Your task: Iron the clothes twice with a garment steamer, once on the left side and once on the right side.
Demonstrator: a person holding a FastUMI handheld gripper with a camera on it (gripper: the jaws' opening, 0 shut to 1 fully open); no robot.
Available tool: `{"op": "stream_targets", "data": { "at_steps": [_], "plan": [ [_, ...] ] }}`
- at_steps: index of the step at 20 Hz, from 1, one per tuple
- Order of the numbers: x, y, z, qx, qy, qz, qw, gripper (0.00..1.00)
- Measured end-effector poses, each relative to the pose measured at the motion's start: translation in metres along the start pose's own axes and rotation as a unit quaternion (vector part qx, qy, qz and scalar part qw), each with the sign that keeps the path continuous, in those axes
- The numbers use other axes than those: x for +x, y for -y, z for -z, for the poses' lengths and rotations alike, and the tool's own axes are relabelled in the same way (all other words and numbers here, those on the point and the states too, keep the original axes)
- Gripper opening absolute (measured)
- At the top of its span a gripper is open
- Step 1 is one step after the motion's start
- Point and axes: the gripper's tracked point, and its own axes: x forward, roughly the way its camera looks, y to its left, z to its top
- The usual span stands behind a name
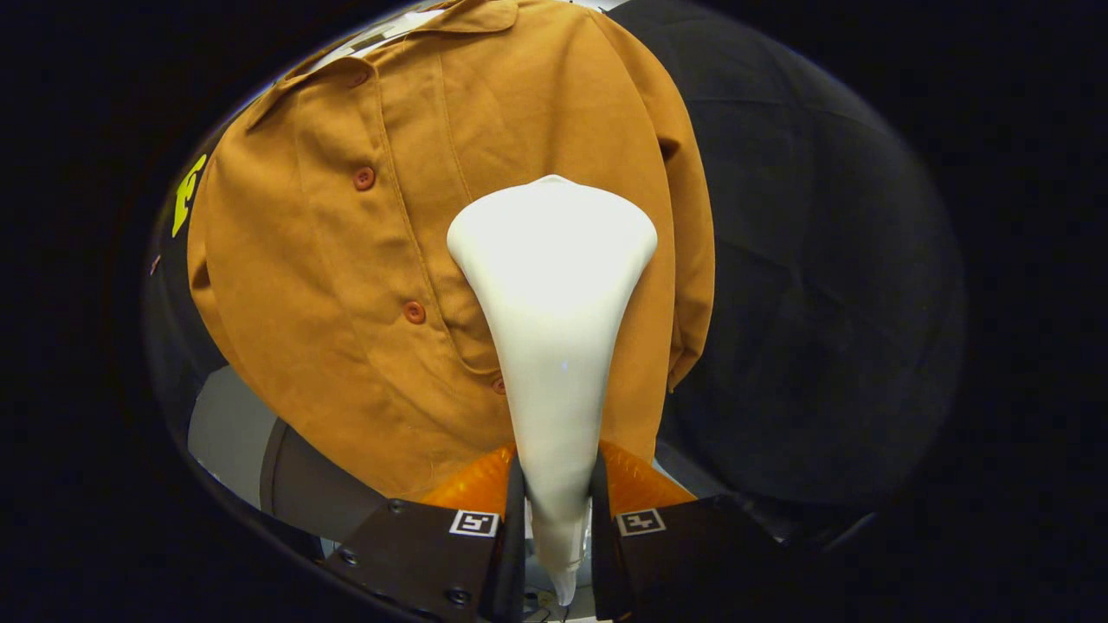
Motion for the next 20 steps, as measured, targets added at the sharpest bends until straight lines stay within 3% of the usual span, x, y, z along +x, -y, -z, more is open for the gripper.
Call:
{"op": "stream_targets", "data": {
  "at_steps": [12, 20],
  "plan": [
    [0.012, 0.013, 0.062, 0.013, -0.072, 0.034, 0.997, 0.34],
    [-0.052, 0.002, 0.01, 0.013, 0.012, 0.07, 0.997, 0.35]
  ]
}}
